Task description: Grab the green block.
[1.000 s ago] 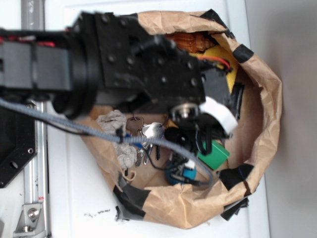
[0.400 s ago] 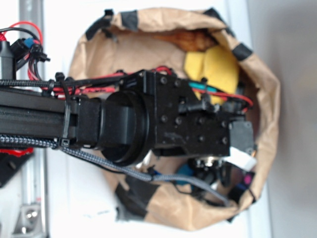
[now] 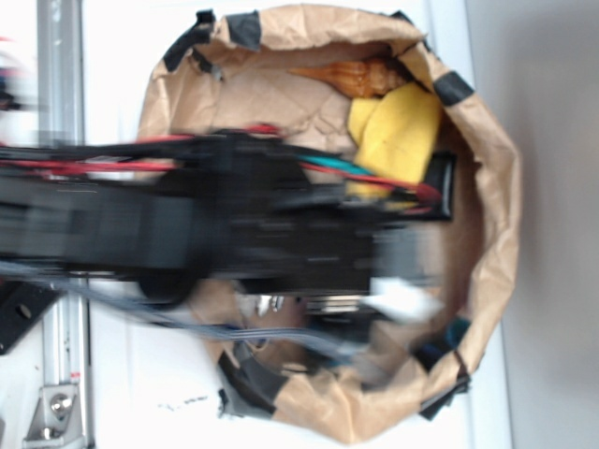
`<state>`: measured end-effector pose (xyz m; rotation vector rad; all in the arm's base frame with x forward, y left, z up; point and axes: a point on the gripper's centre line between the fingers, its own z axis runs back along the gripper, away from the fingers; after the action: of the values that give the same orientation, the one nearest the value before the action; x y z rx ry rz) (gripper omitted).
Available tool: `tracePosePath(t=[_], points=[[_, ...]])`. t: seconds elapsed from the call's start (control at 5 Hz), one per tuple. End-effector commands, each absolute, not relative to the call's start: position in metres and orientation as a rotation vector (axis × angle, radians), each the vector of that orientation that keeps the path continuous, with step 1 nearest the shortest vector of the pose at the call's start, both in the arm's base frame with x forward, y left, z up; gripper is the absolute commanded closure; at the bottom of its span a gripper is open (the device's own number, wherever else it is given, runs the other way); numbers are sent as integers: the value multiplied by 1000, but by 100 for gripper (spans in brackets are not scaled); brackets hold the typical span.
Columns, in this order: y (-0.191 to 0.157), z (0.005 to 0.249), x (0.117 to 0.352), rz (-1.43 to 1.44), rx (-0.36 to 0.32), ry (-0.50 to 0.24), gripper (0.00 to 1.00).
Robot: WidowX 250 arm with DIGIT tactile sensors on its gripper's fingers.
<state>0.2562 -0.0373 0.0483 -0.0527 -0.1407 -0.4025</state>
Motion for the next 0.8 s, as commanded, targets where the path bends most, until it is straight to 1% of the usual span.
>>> tracePosePath(t=[0.0,0.2,0.4,0.6], points=[[-20,106,232,-336,-1,-252,0],[-16,115,240,-320,-7,-277,0],[-11,108,260,-318,-19,-261,0],[-8,100,279,-257,-60,-266,0]])
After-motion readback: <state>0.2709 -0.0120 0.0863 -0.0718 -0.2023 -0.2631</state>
